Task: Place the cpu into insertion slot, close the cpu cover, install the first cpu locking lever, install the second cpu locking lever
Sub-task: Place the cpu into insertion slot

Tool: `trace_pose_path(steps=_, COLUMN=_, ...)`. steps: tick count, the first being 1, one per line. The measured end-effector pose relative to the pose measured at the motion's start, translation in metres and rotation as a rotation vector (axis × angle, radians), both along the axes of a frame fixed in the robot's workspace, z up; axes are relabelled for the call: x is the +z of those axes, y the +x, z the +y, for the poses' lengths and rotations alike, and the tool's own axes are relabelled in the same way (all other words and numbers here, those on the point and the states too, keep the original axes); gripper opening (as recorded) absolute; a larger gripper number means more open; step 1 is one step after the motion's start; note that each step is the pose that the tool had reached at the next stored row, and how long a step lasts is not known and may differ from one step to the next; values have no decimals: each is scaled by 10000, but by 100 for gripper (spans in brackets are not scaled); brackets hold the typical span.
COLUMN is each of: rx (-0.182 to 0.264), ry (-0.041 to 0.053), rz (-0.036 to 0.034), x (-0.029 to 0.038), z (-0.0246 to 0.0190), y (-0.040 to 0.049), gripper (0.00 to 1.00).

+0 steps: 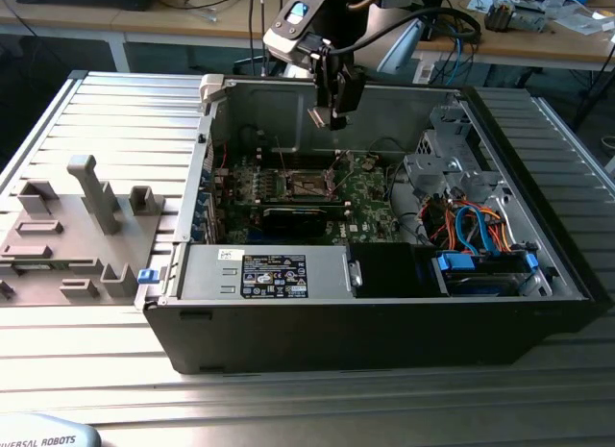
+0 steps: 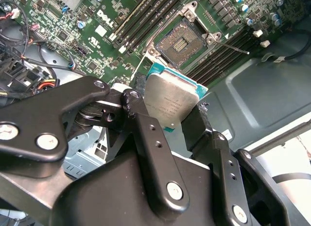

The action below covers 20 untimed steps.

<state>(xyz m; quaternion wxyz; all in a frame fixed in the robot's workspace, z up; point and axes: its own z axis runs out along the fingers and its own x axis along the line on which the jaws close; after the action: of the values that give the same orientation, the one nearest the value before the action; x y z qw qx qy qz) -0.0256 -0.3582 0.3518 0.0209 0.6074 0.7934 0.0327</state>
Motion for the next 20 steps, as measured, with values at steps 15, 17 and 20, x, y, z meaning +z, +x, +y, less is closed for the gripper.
trace_pose_path(steps=15, rx=-76, ry=-1, rz=0, x=-1, z=0, y=0, gripper=54)
trace_pose_path(steps=17, rx=-93, ry=0, rz=0, x=-1, z=0, y=0, gripper=54)
trace_pose_path(steps=20, rx=-115, ry=0, rz=-1, x=-1, z=0, y=0, gripper=54)
